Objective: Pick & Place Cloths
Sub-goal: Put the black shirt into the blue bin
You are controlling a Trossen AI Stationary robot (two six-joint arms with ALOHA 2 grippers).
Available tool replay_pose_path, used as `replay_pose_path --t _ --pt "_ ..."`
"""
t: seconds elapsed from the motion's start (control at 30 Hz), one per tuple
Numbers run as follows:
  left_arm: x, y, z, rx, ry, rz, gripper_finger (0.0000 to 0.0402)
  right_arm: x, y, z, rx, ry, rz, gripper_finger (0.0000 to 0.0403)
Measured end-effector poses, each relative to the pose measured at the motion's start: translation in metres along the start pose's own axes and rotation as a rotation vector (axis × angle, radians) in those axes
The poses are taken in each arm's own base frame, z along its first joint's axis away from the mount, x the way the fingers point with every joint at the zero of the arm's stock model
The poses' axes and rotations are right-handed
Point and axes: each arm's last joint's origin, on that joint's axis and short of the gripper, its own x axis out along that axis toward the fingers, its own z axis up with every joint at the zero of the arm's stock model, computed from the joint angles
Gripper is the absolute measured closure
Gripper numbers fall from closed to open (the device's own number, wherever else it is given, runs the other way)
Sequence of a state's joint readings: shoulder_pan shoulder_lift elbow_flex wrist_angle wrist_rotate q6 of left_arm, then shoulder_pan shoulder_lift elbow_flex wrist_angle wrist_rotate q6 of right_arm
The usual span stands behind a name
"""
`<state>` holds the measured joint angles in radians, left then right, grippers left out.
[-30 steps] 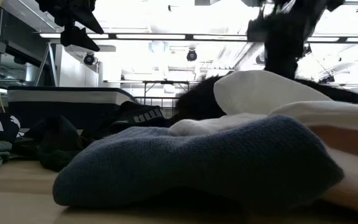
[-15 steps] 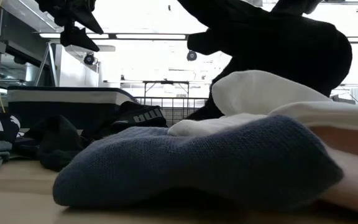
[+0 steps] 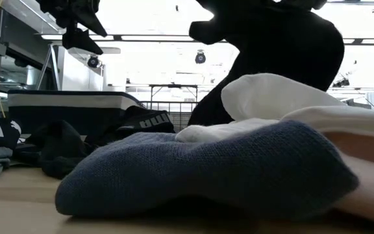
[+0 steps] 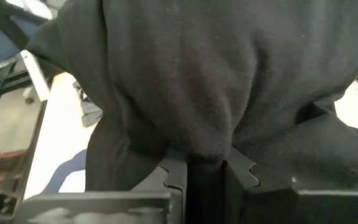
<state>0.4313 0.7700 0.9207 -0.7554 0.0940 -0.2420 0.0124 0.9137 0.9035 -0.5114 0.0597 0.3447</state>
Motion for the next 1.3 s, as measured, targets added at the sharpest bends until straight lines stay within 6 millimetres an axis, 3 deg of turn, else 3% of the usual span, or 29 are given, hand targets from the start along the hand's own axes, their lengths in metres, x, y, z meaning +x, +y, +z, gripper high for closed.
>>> replay_pose_path --t 0.2,0.27,0.33,0.47,0.63,0.77,0.97,1.3 --pt "0.000 0.000 0.000 -0.001 0.003 0.001 0.0090 0.006 -0.001 -0.007 0.020 0.087 0.002 0.0287" --pt "0.000 0.000 0.000 -0.001 0.003 0.002 0.0090 0.007 -0.001 -0.008 0.002 0.107 -0.003 0.0281" --pt "0.000 0.000 0.000 -0.001 0.003 0.003 0.0090 0.008 0.000 -0.009 -0.021 0.111 -0.006 0.0302" --pt "0.000 0.000 0.000 -0.002 0.002 0.003 0.0090 0.009 0.000 -0.009 -0.047 0.112 -0.010 0.0389" --pt "0.000 0.000 0.000 -0.003 0.003 0.003 0.0090 0.015 -0.001 -0.013 -0.036 0.158 -0.045 0.0397" --pt "0.000 0.000 0.000 -0.004 0.003 0.003 0.0090 0.030 -0.006 -0.029 -0.100 0.348 -0.110 0.0389" --pt "0.000 0.000 0.000 -0.005 0.003 0.003 0.0090 0.057 -0.006 -0.056 -0.098 0.676 -0.102 0.0309" --pt "0.000 0.000 -0.001 -0.005 0.006 0.003 0.0090 0.106 0.004 -0.087 -0.182 0.845 -0.162 0.0113"
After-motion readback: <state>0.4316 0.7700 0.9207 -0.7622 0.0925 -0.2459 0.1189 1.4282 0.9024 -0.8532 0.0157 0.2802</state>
